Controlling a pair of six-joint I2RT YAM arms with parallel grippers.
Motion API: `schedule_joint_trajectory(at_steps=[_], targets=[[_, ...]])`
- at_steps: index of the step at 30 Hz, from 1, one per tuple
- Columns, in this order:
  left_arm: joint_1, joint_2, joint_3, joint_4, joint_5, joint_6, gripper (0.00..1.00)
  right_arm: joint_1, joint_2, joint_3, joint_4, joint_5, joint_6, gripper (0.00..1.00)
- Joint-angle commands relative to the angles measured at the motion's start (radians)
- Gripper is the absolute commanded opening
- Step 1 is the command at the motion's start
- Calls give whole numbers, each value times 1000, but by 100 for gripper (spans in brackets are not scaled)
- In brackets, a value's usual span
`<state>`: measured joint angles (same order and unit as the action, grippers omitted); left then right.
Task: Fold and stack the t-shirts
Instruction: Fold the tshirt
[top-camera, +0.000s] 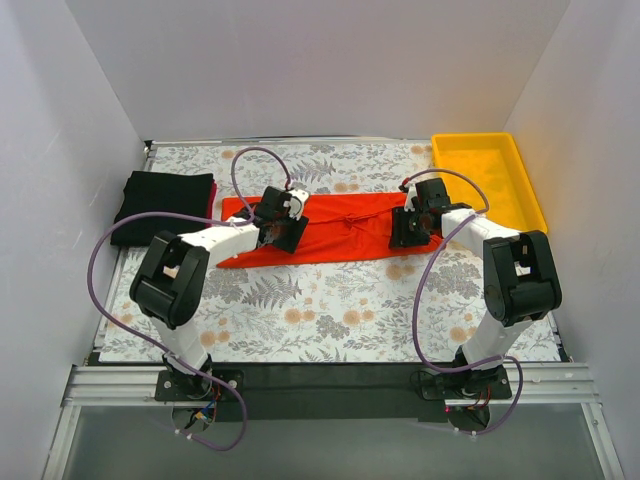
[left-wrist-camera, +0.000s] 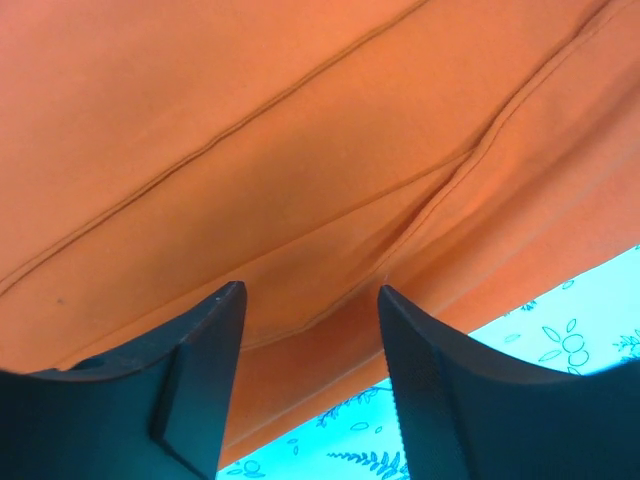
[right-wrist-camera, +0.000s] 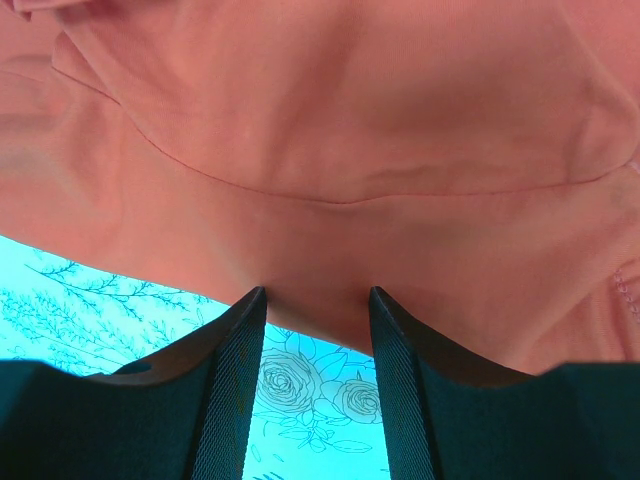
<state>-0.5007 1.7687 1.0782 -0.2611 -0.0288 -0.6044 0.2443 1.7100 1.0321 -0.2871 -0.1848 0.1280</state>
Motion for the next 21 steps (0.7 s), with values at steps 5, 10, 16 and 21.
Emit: schedule_joint_trajectory(at_steps=[5,10,16,21], targets=[[-10,41,60,-9,67,48,42,3,10,-12,14,1,4,45],[-16,54,77,-12,60,61,21,1,17,-14,14,2,2,45],[-16,61,103,-12,41,86,6,1,31,-21,14,15,9,45],[-16,77,124,-13,-11,95,4,0,45,-43,14,38,28,44]])
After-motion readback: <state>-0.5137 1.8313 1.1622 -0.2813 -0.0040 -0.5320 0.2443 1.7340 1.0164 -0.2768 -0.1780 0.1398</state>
